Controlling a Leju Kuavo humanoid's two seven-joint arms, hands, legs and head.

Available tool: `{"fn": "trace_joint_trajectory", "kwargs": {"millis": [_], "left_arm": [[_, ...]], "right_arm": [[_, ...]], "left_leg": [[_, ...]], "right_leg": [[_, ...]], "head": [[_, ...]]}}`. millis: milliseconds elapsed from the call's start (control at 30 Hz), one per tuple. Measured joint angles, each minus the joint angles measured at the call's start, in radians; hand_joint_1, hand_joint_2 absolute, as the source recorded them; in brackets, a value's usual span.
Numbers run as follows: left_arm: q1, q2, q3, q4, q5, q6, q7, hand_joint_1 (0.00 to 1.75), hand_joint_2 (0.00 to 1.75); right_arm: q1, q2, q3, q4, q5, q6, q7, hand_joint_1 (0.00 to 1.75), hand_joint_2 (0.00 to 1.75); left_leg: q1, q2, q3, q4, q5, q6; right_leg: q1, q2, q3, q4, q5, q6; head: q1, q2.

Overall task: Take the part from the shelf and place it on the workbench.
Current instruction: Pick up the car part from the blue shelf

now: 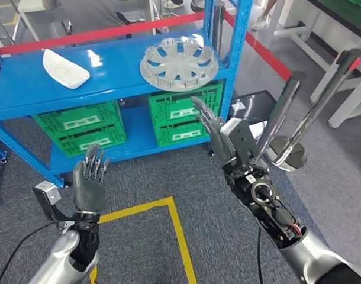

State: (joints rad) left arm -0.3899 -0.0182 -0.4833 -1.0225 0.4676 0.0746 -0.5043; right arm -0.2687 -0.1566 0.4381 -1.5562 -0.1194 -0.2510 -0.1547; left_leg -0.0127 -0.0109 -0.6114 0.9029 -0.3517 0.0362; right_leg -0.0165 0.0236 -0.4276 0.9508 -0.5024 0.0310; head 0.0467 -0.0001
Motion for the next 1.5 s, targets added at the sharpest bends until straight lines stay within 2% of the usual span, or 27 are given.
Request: {"fn": "trace_joint_trajectory", "kwargs": {"millis": [67,167,233,267,333,400,500,567,600,667,733,767,800,867,900,933,1000,1033,1100,1133,1200,1233,1267,1300,1400,1433,1500], "left_arm": [[-0.001,-0.001,0.0,0.0,0.0,0.002,-0.001,0.0,0.0],[0.004,-0.003,0.0,0.0,0.0,0.005,-0.001,0.0,0.0],[0.009,-0.003,0.0,0.0,0.0,0.006,-0.001,0.0,0.0],[0.011,-0.004,0.0,0.0,0.0,0.006,-0.001,0.0,0.0],[0.012,-0.005,0.0,0.0,0.0,0.007,0.0,0.0,0.0],[0.013,-0.006,0.0,0.0,0.0,0.008,0.001,0.0,0.0],[0.011,-0.008,0.0,0.0,0.0,0.008,0.003,0.0,0.0],[0.006,-0.008,0.0,-0.001,0.0,0.008,0.002,0.0,0.0],[0.006,-0.008,0.0,-0.001,0.0,0.008,0.002,0.0,0.0],[0.009,-0.006,0.0,-0.001,0.0,0.007,0.003,0.0,0.0],[0.012,-0.005,0.0,-0.001,0.001,0.007,0.003,0.0,0.0],[0.012,-0.005,0.0,-0.001,0.001,0.006,0.003,0.0,0.0],[0.012,-0.005,0.0,-0.001,0.001,0.006,0.004,0.0,0.0],[0.013,-0.005,0.0,0.0,0.002,0.004,0.005,0.0,0.0],[0.013,-0.004,0.0,0.0,0.002,0.004,0.005,0.0,0.0],[0.012,-0.004,0.0,0.0,0.003,0.003,0.005,0.0,0.0],[0.007,-0.005,0.0,0.0,0.004,0.0,0.005,0.0,0.0],[0.004,-0.006,0.0,0.0,0.004,-0.002,0.005,0.0,0.0],[0.0,-0.008,0.0,0.0,0.005,-0.003,0.004,0.0,0.0],[0.0,-0.009,0.0,0.0,0.005,-0.003,0.004,0.0,0.0],[0.002,-0.01,0.0,0.001,0.005,-0.003,0.004,0.0,0.0],[0.003,-0.011,0.0,0.001,0.005,-0.002,0.004,0.0,0.0],[0.003,-0.011,0.0,0.001,0.005,0.0,0.003,0.0,0.0],[0.004,-0.011,0.0,0.002,0.005,0.003,0.002,0.0,0.0],[0.008,-0.011,0.0,0.002,0.006,0.011,0.001,0.0,0.0],[0.01,-0.011,0.0,0.001,0.006,0.013,0.001,0.0,0.0],[0.009,-0.011,0.0,0.0,0.006,0.016,0.001,0.0,0.0]], "right_arm": [[-0.002,0.0,0.0,0.0,0.0,0.0,-0.001,0.0,0.0],[0.002,-0.001,0.001,0.0,0.0,0.002,0.0,0.0,0.0],[0.006,-0.001,0.0,0.0,0.0,0.002,0.001,0.0,0.0],[0.006,-0.001,-0.001,0.0,0.0,0.001,0.002,0.0,0.0],[0.007,-0.001,-0.001,0.0,0.0,0.001,0.003,0.0,0.0],[0.008,-0.002,-0.001,0.0,0.0,0.001,0.006,0.0,0.0],[0.006,-0.002,-0.001,-0.004,0.0,0.0,0.007,0.0,0.0],[0.005,-0.002,-0.002,-0.007,0.0,-0.001,0.008,0.0,0.0],[0.005,-0.002,-0.002,-0.008,0.0,-0.002,0.009,0.0,0.0],[0.007,-0.003,-0.002,-0.008,0.0,-0.003,0.01,0.0,0.0],[0.009,-0.003,-0.001,-0.008,0.0,-0.005,0.01,0.0,0.0],[0.009,-0.003,-0.001,-0.009,0.0,-0.006,0.011,0.0,0.0],[0.009,-0.003,-0.001,-0.009,0.0,-0.008,0.011,0.0,0.0],[0.009,-0.003,-0.001,-0.009,0.0,-0.011,0.012,0.0,0.0],[0.008,-0.003,-0.001,-0.01,0.0,-0.012,0.012,0.0,0.0],[0.008,-0.003,-0.001,-0.011,0.0,-0.012,0.013,0.0,0.0],[0.007,-0.003,-0.002,-0.015,0.0,-0.014,0.013,0.0,0.0],[0.006,-0.004,-0.002,-0.016,0.0,-0.015,0.013,0.0,0.0],[0.007,-0.005,-0.002,-0.017,0.0,-0.016,0.012,0.0,0.0],[0.008,-0.006,-0.001,-0.017,0.0,-0.016,0.012,0.0,0.0],[0.01,-0.007,-0.001,-0.017,0.0,-0.016,0.013,0.0,0.0],[0.011,-0.007,-0.001,-0.017,0.0,-0.016,0.013,0.0,0.0],[0.011,-0.007,-0.001,-0.017,0.0,-0.015,0.013,0.0,0.0],[0.011,-0.007,-0.001,-0.017,0.0,-0.013,0.013,0.0,0.0],[0.011,-0.007,-0.001,-0.015,0.0,-0.005,0.014,0.0,0.0],[0.011,-0.007,-0.001,-0.015,0.0,-0.002,0.013,0.0,0.0],[0.006,-0.007,-0.001,-0.016,0.0,0.001,0.013,0.0,0.0]], "left_leg": [[0.001,0.001,0.035,-0.007,-0.008,0.013],[-0.002,0.001,0.066,-0.006,-0.037,0.022],[-0.004,0.0,0.089,-0.003,-0.06,0.022],[-0.004,-0.001,0.102,0.0,-0.072,0.021],[-0.005,-0.002,0.126,0.006,-0.098,0.016],[-0.006,-0.003,0.136,0.007,-0.117,0.007],[-0.007,-0.003,0.138,0.027,-0.123,-0.008],[-0.005,-0.001,0.092,0.114,-0.117,-0.019],[-0.001,0.001,0.046,0.182,-0.124,-0.026],[0.009,0.002,-0.056,0.301,-0.17,-0.039],[0.017,0.003,-0.112,0.318,-0.208,-0.047],[0.019,0.004,-0.114,0.278,-0.196,-0.048],[0.02,0.005,-0.104,0.213,-0.155,-0.047],[0.018,0.008,-0.073,0.075,-0.025,-0.041],[0.015,0.008,-0.062,0.036,0.022,-0.037],[0.012,0.008,-0.057,0.019,0.045,-0.03],[0.01,0.005,-0.043,0.017,0.035,-0.015],[0.011,0.005,-0.031,0.013,0.027,-0.007],[0.012,0.003,-0.002,0.01,0.008,0.006],[0.011,0.003,0.011,0.01,-0.004,0.011],[0.009,0.0,0.037,0.01,-0.028,0.014],[0.008,-0.001,0.053,0.01,-0.041,0.015],[0.007,-0.003,0.072,0.011,-0.055,0.014],[0.006,-0.004,0.091,0.011,-0.07,0.013],[0.002,-0.006,0.129,0.018,-0.112,0.003],[0.0,-0.008,0.135,0.02,-0.121,-0.002],[-0.002,-0.011,0.135,0.035,-0.125,-0.012]], "right_leg": [[0.0,-0.008,-0.039,0.083,-0.013,0.006],[-0.001,-0.012,-0.17,0.259,-0.085,0.012],[-0.001,-0.012,-0.215,0.258,-0.104,0.015],[-0.001,-0.013,-0.214,0.211,-0.078,0.014],[0.001,-0.016,-0.192,0.078,0.037,0.006],[0.006,-0.018,-0.175,0.001,0.11,-0.007],[0.005,-0.014,-0.151,-0.013,0.112,-0.026],[-0.001,-0.012,-0.13,-0.018,0.102,-0.034],[-0.002,-0.012,-0.12,-0.02,0.094,-0.036],[-0.005,-0.011,-0.098,-0.021,0.073,-0.037],[-0.008,-0.009,-0.068,-0.021,0.047,-0.034],[-0.01,-0.008,-0.05,-0.021,0.034,-0.031],[-0.012,-0.007,-0.031,-0.021,0.019,-0.028],[-0.012,-0.005,-0.002,-0.024,-0.01,-0.019],[-0.012,-0.003,0.007,-0.029,-0.021,-0.013],[-0.011,-0.002,0.017,-0.031,-0.026,-0.006],[-0.012,-0.001,0.018,-0.011,-0.018,0.009],[-0.013,-0.004,0.002,0.029,-0.005,0.015],[-0.013,-0.011,-0.077,0.155,0.004,0.018],[-0.011,-0.014,-0.123,0.22,-0.013,0.018],[-0.009,-0.014,-0.203,0.291,-0.09,0.019],[-0.008,-0.014,-0.226,0.289,-0.123,0.021],[-0.008,-0.014,-0.236,0.26,-0.132,0.021],[-0.008,-0.015,-0.236,0.209,-0.108,0.018],[0.0,-0.015,-0.218,0.026,0.105,0.0],[0.003,-0.015,-0.214,-0.004,0.154,-0.006],[0.004,-0.014,-0.203,-0.011,0.168,-0.014]], "head": [[0.005,0.0],[0.012,0.0],[0.016,0.0],[0.018,0.0],[0.02,0.0],[0.019,0.0],[0.019,0.0],[0.016,0.0],[0.014,0.0],[0.01,0.0],[0.008,0.0],[0.007,0.0],[0.005,0.0],[0.0,0.0],[-0.001,0.0],[-0.002,0.0],[0.001,0.0],[0.002,0.0],[0.007,0.0],[0.01,0.0],[0.016,0.0],[0.02,0.0],[0.022,0.0],[0.024,0.0],[0.027,0.0],[0.025,0.0],[0.021,0.0]]}}
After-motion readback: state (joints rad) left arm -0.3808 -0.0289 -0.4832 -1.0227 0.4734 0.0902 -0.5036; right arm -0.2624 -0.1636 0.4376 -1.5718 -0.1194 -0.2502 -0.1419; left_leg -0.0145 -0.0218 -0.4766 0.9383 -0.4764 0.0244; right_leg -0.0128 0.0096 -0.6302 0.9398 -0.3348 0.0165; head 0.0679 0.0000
